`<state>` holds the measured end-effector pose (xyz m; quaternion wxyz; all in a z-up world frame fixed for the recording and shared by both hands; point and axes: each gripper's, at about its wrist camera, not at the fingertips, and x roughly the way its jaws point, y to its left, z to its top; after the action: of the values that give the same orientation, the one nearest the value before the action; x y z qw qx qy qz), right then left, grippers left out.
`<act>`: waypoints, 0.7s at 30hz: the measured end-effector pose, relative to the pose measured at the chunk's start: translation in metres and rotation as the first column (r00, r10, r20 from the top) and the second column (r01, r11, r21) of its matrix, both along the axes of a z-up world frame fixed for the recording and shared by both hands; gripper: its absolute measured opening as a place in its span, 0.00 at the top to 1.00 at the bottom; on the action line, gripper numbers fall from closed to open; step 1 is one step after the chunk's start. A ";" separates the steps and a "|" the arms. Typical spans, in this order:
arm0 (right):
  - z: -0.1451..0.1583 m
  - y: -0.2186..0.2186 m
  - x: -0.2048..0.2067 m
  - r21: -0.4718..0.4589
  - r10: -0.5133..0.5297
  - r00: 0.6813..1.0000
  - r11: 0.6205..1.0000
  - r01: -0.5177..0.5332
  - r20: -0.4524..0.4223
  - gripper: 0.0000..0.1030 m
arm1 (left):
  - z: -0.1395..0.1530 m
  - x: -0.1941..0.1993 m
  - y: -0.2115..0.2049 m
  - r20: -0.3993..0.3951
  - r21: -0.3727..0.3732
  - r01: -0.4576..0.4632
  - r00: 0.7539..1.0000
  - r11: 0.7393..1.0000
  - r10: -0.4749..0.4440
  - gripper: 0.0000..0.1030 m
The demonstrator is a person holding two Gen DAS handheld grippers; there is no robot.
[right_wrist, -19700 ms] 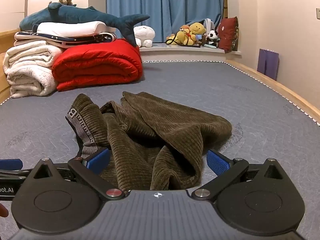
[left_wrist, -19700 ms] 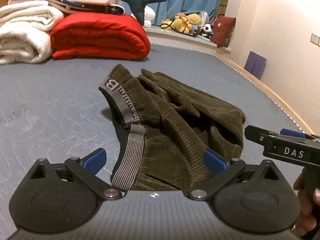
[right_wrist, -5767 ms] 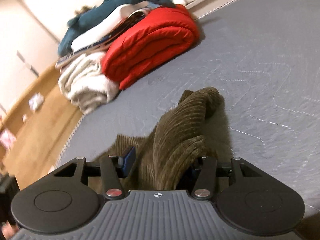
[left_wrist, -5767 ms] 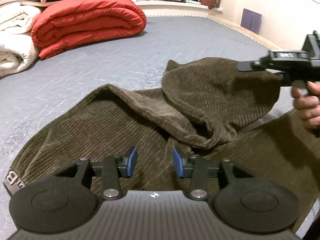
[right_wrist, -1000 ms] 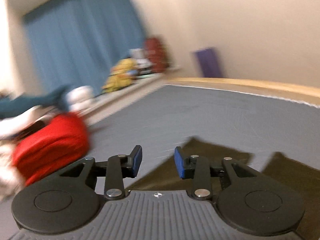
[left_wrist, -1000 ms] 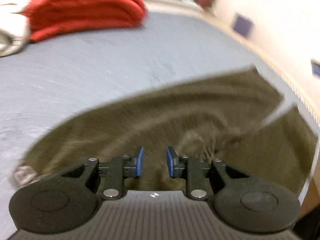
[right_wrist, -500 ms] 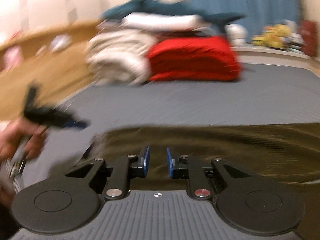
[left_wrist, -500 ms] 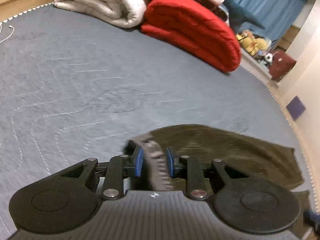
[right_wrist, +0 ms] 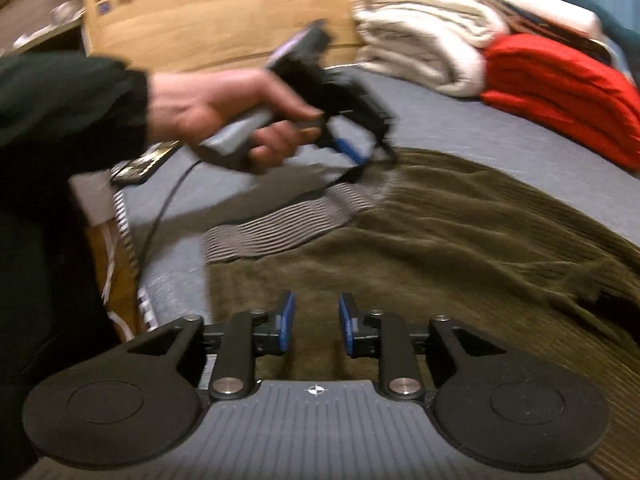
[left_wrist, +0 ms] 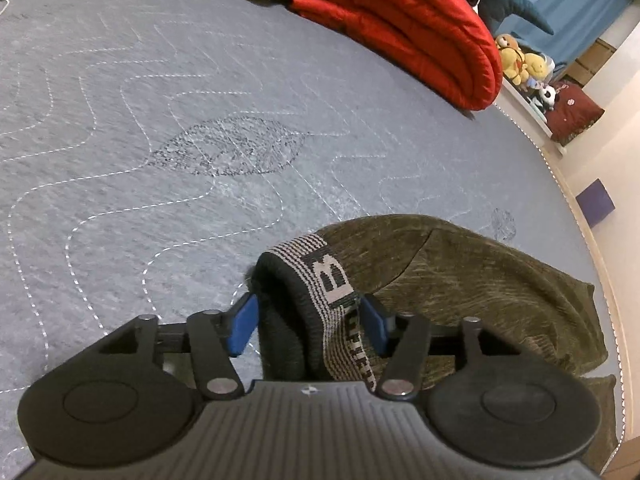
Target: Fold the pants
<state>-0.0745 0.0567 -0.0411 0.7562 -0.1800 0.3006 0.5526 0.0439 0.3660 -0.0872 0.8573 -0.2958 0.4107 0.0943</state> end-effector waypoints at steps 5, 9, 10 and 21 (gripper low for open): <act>-0.010 0.015 -0.021 -0.024 0.124 0.992 0.992 -0.124 0.005 0.65 | -0.005 0.005 0.002 0.010 0.000 -0.007 1.000 1.000 0.007 0.34; -0.018 0.023 -0.037 -0.082 0.204 0.979 0.976 -0.201 0.024 0.65 | -0.007 0.009 0.003 0.034 -0.008 -0.025 0.999 1.000 0.026 0.32; -0.019 0.024 -0.041 -0.102 0.221 0.975 0.971 -0.217 0.032 0.65 | -0.007 0.010 0.001 0.036 0.009 -0.020 0.999 1.000 0.020 0.31; 0.000 0.037 -0.069 -0.101 0.305 0.943 0.951 -0.293 0.134 0.92 | 0.032 0.004 0.009 0.152 0.130 -0.066 0.987 0.989 0.046 0.66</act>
<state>-0.1436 0.0939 -0.0407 0.6760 -0.2940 0.2344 0.6338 0.0476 0.3751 -0.0552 0.9006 -0.2549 0.3298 0.1237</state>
